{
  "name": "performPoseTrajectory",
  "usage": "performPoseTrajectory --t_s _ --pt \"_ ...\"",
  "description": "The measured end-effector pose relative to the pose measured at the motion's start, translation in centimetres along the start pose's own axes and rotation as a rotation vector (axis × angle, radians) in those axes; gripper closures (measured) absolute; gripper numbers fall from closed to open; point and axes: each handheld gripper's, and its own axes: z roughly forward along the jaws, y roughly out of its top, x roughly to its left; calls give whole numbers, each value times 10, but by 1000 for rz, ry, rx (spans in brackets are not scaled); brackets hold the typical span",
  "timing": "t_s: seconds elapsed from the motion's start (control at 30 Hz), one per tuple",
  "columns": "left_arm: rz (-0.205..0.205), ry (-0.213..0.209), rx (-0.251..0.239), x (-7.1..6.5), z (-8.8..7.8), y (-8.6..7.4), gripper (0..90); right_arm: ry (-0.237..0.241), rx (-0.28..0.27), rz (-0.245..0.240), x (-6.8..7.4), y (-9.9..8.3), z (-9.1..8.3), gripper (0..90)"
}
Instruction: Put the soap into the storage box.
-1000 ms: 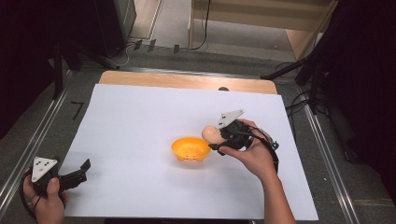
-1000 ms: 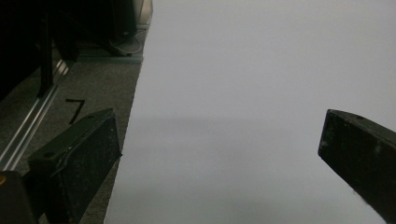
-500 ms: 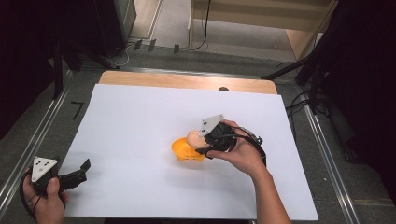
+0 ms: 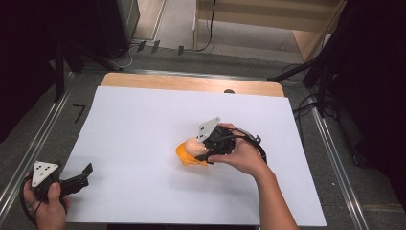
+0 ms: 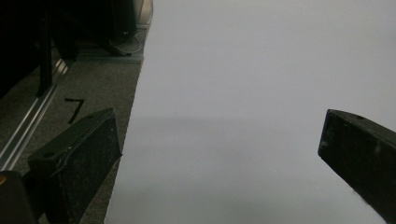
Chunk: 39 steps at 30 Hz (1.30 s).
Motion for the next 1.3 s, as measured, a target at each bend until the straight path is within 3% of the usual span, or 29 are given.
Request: performPoseTrajectory --t_s 0.13,0.3,0.6,0.9,1.07,1.3 --pt "1 0 1 0 0 0 0 31 -5 10 -2 -1 4 323" --pt "1 -2 2 0 0 0 0 32 -9 7 -4 -3 8 320" --pt "-1 -6 4 0 1 0 0 40 -28 70 -5 -5 4 264" --pt "0 -5 4 0 1 0 0 -16 -67 126 -8 -11 -10 232" --pt "5 -3 4 -1 1 0 0 -54 -131 211 -10 -27 -24 265" --pt "6 -2 4 -1 1 0 0 -101 -171 281 -10 -45 -38 253"
